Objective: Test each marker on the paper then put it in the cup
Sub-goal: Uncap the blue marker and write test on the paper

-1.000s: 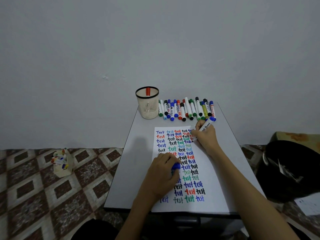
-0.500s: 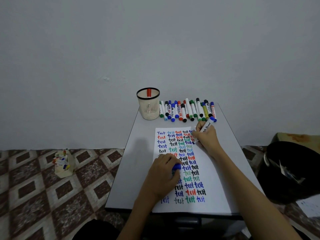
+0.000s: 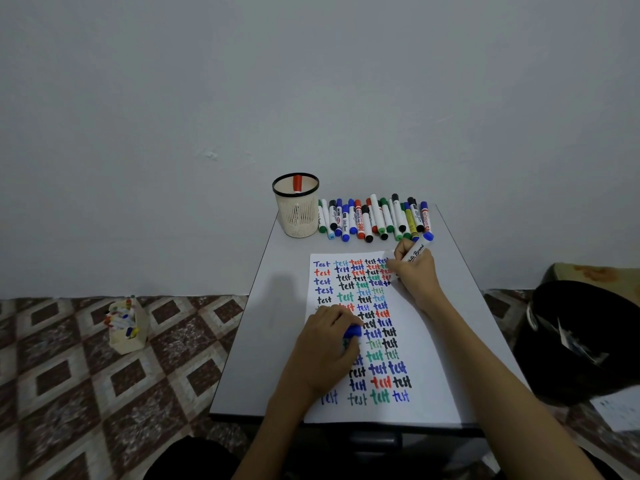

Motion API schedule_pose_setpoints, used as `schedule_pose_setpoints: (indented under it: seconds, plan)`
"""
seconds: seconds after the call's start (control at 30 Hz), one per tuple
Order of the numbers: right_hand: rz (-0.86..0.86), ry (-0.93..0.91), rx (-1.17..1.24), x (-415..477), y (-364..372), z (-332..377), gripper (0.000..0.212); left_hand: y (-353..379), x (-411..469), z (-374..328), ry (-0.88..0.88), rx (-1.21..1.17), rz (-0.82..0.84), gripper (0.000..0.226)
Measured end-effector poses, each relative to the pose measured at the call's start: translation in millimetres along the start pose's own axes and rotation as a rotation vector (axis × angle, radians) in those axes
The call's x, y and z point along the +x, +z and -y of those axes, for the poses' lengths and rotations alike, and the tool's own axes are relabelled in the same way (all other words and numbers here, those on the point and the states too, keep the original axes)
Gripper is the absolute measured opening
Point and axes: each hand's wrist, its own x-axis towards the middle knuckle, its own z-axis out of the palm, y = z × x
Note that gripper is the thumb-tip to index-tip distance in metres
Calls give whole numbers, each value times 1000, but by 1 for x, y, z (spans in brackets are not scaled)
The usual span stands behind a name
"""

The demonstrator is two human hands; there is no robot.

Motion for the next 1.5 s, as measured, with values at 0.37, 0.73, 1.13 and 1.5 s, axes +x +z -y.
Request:
schedule_pose_setpoints:
  seconds: [0.37,0.73,1.13,1.5]
  plan:
    - [-37,4,48,-4,0,3,34,-2,0,-2,-2,-19,5,29]
    - [-92,15,104,-8,-1,9,29,0,1,0,-3,-19,10,28]
    - [-65,5,62,-11,1,11,32,-1,0,-2,-2,-27,6,28]
    - [-144,-40,352,-8,-11,11,29,-3,1,0,-10,-100,-15,33]
